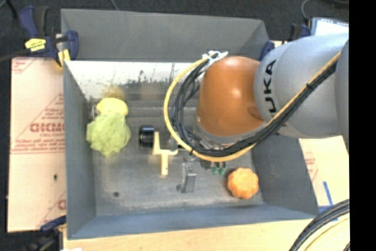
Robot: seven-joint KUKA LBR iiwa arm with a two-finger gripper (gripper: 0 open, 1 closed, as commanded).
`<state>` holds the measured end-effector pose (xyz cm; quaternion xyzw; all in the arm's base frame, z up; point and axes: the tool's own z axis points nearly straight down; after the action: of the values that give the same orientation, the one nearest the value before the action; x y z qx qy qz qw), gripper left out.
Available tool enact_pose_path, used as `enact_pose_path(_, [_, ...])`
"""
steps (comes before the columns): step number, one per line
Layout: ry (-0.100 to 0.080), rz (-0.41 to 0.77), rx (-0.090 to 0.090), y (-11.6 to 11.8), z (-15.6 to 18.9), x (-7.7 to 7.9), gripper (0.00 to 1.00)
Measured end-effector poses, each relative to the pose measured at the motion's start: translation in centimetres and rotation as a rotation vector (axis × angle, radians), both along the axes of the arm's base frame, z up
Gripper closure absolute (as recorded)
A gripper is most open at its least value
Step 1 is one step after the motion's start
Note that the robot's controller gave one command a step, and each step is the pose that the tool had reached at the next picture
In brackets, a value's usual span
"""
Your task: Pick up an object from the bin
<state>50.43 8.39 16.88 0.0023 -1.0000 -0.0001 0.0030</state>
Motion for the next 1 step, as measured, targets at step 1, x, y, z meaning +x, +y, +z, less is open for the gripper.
enact_pose_path(1, [-0.008, -0.003, 0.001, -0.04, 0.43, 0.19, 0.0])
